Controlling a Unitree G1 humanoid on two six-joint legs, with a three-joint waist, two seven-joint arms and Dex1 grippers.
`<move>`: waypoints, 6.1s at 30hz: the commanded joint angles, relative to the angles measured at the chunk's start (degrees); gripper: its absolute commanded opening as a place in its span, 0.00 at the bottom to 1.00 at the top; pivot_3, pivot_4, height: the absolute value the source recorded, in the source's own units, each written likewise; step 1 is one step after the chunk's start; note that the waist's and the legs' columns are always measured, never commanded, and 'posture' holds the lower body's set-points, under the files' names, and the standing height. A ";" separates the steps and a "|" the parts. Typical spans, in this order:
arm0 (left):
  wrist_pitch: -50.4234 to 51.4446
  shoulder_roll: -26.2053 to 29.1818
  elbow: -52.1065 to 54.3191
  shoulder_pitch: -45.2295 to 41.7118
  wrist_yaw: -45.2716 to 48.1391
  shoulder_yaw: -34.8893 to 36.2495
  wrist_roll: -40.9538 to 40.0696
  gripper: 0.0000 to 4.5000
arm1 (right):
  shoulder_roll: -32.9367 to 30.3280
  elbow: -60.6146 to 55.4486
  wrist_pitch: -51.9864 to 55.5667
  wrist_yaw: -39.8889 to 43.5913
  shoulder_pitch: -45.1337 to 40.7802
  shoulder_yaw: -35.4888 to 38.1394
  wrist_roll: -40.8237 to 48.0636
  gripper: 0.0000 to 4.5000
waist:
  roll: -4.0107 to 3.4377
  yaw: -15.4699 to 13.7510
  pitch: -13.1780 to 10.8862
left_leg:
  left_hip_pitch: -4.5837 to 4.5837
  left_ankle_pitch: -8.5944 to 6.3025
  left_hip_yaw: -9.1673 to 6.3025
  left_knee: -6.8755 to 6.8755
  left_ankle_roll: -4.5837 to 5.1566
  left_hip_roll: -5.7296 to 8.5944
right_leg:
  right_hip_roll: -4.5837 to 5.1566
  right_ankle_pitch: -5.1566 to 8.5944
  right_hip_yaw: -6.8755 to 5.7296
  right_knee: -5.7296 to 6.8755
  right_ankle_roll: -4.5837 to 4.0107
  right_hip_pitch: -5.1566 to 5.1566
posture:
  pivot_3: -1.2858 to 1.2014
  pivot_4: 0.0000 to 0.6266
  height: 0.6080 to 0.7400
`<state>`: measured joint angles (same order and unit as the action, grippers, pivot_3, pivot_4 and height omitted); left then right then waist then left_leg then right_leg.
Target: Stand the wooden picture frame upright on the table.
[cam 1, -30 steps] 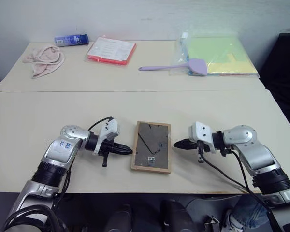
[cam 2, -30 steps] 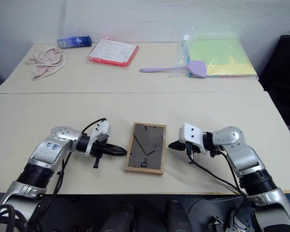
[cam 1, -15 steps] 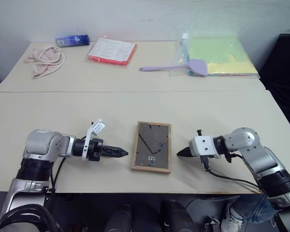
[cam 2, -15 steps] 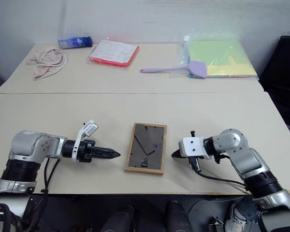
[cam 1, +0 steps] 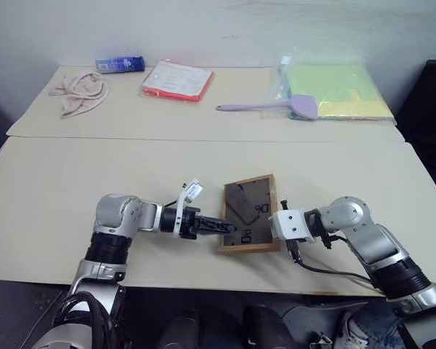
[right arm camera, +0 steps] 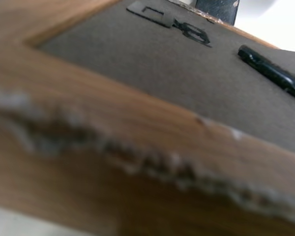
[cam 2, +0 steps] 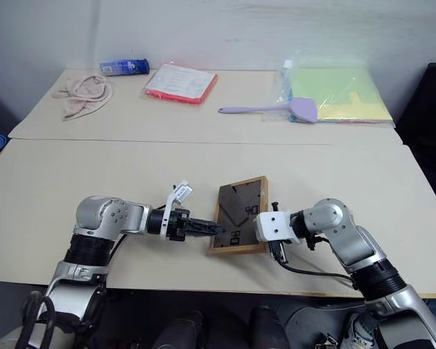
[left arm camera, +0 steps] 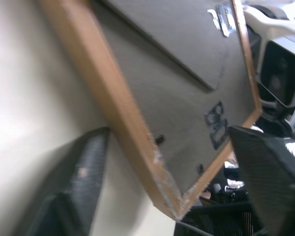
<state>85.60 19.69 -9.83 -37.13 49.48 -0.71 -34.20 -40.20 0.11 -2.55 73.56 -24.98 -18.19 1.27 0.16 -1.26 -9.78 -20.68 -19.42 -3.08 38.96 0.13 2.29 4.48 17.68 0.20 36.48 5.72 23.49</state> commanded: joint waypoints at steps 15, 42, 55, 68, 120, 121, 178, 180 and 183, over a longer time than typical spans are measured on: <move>-3.19 14.48 4.72 2.26 5.21 -7.00 -3.46 0.76 | -12.07 0.29 -2.66 8.41 -0.20 2.45 2.64 0.00 | 0.03 0.25 -0.02 | -0.19 -0.02 -0.01 -0.03 -0.05 -0.08 | -0.02 0.00 -0.01 -0.07 0.00 0.17 | 0.52 0.24 1.00; -3.79 4.85 -1.52 -7.68 5.08 -20.30 -0.62 0.99 | -8.66 -6.65 3.00 7.97 -1.29 0.01 0.59 0.00 | 0.02 -0.25 -0.01 | -0.40 0.01 -0.28 0.09 0.02 0.08 | 0.03 -0.01 -0.09 -0.21 0.02 0.11 | 0.52 0.24 1.00; -3.53 5.22 -3.79 -8.62 6.38 -16.78 -2.12 0.40 | -9.73 -9.69 6.64 4.53 3.15 5.52 3.74 0.00 | 0.09 -0.05 -0.07 | -0.54 0.01 -0.30 0.08 -0.01 0.01 | -0.02 -0.01 -0.11 -0.24 0.03 0.23 | 0.52 0.24 1.00; -2.48 10.65 6.45 -6.01 3.39 -2.07 -7.23 0.28 | -10.64 -17.70 51.97 -3.64 -3.99 26.50 41.86 0.63 | 0.04 0.58 -0.31 | -0.54 0.03 -0.36 -0.02 -0.07 -0.08 | -0.01 -0.01 -0.11 -0.27 0.02 0.27 | 0.52 0.24 1.00; -8.76 13.92 8.01 -6.35 4.81 -6.05 -7.91 0.28 | -4.46 -20.10 50.00 -2.55 -8.40 17.47 43.96 1.00 | 0.05 0.98 -0.32 | -1.45 0.09 -0.38 0.18 -0.11 0.05 | 0.04 -0.01 -0.09 0.30 0.02 1.24 | 0.52 0.24 1.00; -8.87 13.96 7.80 -6.36 5.04 -6.10 -7.97 0.28 | -4.80 -19.96 48.34 -3.70 -7.82 17.61 42.10 1.00 | 0.06 0.99 -0.32 | -1.45 0.09 -0.38 0.18 -0.11 0.05 | 0.03 -0.01 -0.09 0.28 0.02 1.24 | 0.52 0.24 1.00; -33.24 25.92 45.39 26.85 0.20 31.52 -12.07 1.00 | 2.52 6.60 16.33 -18.07 -13.15 0.41 50.43 0.28 | 0.17 3.35 -0.38 | -0.55 -0.20 -0.09 -0.09 -0.24 -0.39 | -0.71 0.06 1.11 0.45 -0.11 1.04 | 0.52 0.24 1.00; -35.00 25.39 45.05 26.49 -1.20 30.37 -11.66 1.00 | 4.25 7.76 22.68 -16.96 -12.81 1.13 50.92 0.28 | 0.18 2.77 -0.38 | -0.51 -0.29 -0.09 0.01 -0.27 -0.38 | -0.75 0.06 1.12 0.37 -0.11 1.03 | 0.52 0.24 1.00; -35.98 26.17 44.28 26.43 -1.80 29.45 -12.50 1.00 | 7.47 10.79 25.12 -16.34 -12.12 1.91 46.63 0.28 | 0.18 2.17 -0.38 | -0.53 -0.34 -0.08 0.06 -0.26 -0.36 | -0.76 0.06 1.13 0.37 -0.11 1.05 | 0.52 0.24 1.00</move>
<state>51.15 45.09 33.63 -10.29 48.16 28.53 -46.50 -33.56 10.45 21.49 56.39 -37.02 -18.61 48.88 0.34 0.90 -10.16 -21.22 -19.77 -3.15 39.03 -0.12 1.94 3.72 17.74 1.34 36.85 5.61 24.56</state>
